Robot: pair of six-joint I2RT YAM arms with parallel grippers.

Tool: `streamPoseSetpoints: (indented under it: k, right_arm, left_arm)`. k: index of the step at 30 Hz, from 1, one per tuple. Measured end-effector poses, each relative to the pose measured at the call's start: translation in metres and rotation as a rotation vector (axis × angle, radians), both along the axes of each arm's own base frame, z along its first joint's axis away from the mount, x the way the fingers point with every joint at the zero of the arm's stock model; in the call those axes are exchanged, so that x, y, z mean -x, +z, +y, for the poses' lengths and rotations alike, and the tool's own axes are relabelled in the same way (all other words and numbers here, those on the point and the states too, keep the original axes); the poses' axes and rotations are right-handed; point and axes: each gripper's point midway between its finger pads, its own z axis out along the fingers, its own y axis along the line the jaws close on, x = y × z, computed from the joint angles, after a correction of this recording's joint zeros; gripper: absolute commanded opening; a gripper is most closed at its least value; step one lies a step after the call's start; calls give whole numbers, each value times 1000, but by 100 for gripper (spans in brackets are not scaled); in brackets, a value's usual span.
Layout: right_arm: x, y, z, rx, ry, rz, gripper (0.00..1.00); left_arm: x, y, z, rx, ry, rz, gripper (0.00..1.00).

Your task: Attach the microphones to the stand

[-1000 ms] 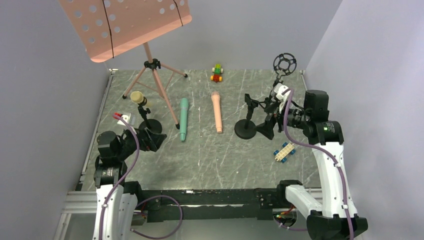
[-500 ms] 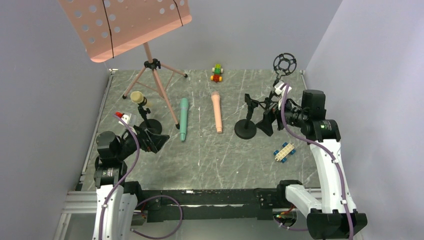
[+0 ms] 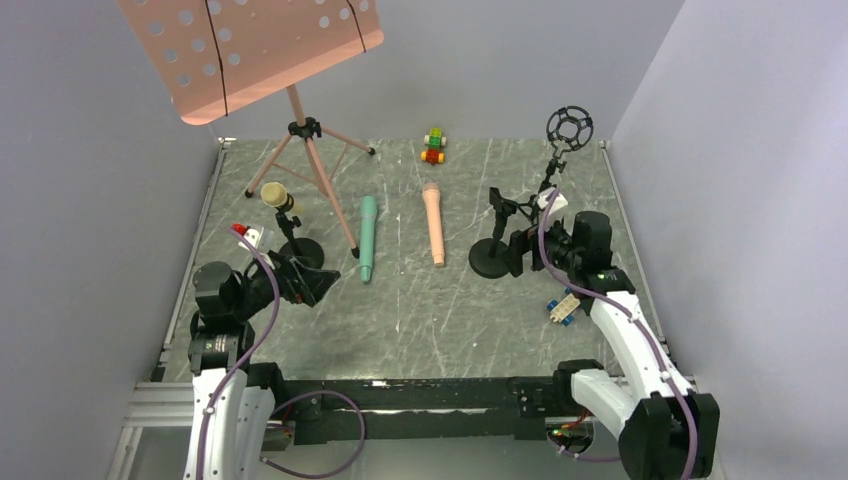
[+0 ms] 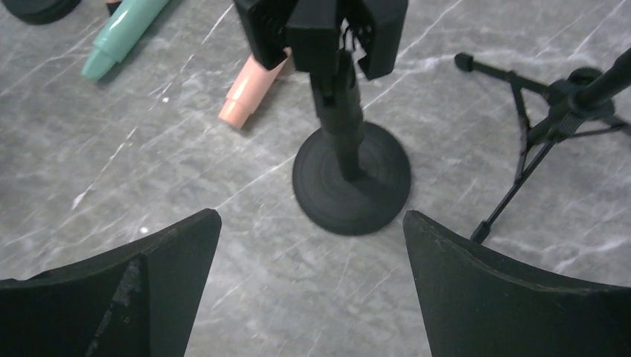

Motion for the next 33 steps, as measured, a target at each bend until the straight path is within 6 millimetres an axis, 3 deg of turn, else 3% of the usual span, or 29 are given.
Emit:
streamPoseSetpoints:
  k: [4,9,15,26,33]
  right_arm:
    - [-19,-8,6,2,16,-98,100]
    - [-26,-32,19,12,62,-166,95]
    - [-45,-22,30,13,52,-310,87]
    - [-66,2,35,34,-14,-475,53]
    - [-68,-5,36,38,-17,-460,34]
  left_arm:
    - [0,-1,0,1,-2,5,99]
    - [0,-2,-1,1,-3,8,99]
    - [0,-1,-1,0,-5,6,99]
    - [-1,-2,0,-1,2,7,99]
    - [-1,-2,0,-1,1,8,99]
